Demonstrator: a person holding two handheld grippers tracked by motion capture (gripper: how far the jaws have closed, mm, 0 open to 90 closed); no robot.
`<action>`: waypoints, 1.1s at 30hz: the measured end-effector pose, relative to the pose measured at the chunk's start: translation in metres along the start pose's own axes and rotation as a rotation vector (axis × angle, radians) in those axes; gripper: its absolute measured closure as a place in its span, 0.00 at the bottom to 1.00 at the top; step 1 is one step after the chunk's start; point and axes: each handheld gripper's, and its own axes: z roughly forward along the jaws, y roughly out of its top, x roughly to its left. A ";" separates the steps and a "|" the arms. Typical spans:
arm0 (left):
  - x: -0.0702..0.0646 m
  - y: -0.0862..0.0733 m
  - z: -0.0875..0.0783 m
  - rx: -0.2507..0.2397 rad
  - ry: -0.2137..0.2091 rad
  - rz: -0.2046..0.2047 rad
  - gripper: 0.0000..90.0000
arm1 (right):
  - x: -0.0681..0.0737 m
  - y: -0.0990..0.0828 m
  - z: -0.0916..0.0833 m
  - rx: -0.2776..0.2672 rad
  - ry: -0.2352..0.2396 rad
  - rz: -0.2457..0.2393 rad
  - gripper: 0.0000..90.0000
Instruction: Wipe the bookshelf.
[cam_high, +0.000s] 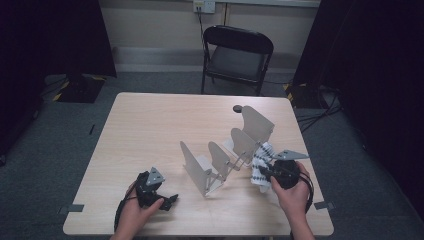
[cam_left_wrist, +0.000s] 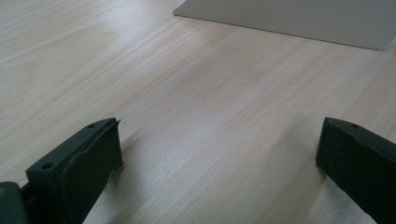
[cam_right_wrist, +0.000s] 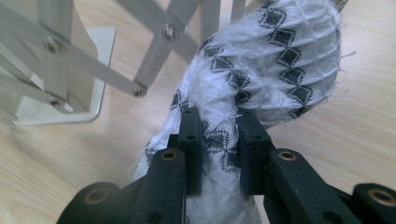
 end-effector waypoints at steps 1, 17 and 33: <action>0.000 0.000 0.000 0.000 0.000 0.000 0.00 | 0.001 -0.003 0.003 0.010 0.003 0.001 0.83; 0.000 0.000 0.000 -0.001 -0.003 -0.001 0.00 | 0.002 -0.043 0.027 0.101 0.029 0.026 0.68; 0.000 0.000 0.000 -0.002 -0.001 0.000 0.00 | 0.004 -0.049 0.027 0.122 -0.038 0.066 0.60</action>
